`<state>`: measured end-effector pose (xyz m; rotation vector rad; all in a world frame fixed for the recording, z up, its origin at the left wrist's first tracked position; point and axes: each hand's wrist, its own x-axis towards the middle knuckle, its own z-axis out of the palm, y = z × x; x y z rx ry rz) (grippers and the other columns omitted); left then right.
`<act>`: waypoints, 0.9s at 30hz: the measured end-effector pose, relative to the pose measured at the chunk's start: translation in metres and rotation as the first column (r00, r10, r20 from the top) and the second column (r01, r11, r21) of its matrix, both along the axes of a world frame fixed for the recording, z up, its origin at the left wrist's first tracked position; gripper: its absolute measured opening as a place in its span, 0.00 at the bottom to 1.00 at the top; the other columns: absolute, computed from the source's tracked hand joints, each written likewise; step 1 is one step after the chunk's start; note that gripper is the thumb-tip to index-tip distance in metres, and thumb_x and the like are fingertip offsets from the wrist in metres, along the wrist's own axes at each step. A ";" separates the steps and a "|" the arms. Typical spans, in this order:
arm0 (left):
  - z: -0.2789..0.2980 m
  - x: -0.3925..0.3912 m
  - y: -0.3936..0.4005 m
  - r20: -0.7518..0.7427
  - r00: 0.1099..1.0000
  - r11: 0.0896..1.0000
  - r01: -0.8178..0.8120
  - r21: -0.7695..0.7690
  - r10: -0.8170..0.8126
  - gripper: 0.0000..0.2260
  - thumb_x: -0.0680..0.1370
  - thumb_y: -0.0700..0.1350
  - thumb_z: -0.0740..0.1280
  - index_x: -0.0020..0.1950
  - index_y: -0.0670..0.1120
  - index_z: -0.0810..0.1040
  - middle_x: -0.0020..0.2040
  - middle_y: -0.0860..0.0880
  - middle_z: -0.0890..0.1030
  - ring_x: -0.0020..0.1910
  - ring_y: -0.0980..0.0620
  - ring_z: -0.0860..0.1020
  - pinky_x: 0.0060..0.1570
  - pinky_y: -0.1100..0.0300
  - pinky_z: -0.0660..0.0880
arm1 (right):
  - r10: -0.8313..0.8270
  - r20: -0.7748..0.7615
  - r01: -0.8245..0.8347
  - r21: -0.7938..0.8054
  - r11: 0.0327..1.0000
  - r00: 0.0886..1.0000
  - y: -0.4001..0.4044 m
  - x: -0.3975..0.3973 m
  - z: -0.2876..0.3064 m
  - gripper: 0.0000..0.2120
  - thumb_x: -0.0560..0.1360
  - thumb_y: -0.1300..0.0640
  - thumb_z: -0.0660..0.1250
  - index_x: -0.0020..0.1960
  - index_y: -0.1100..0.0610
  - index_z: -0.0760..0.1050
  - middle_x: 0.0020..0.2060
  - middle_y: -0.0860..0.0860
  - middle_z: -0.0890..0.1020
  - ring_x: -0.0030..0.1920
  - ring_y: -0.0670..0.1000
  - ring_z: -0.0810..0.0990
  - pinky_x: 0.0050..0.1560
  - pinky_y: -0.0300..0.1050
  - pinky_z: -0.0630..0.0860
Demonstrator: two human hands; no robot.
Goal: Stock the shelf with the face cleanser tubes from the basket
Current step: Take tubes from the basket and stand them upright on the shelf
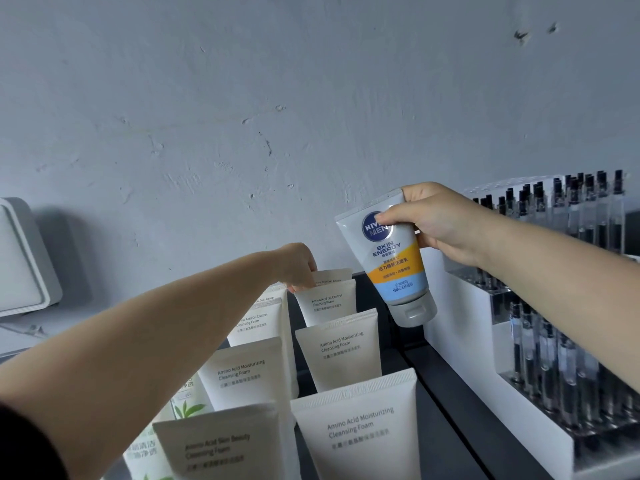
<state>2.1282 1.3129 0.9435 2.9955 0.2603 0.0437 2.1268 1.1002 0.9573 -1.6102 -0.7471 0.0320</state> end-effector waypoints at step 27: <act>0.107 -0.161 -0.009 0.562 0.798 0.765 0.497 -0.411 -0.217 0.11 0.67 0.40 0.74 0.49 0.43 0.80 0.43 0.48 0.84 0.43 0.51 0.82 0.52 0.57 0.77 | 0.093 0.252 -0.130 0.135 0.982 0.963 0.027 -0.077 0.077 0.07 0.71 0.64 0.70 0.36 0.56 0.76 0.28 0.45 0.82 0.32 0.43 0.81 0.33 0.35 0.77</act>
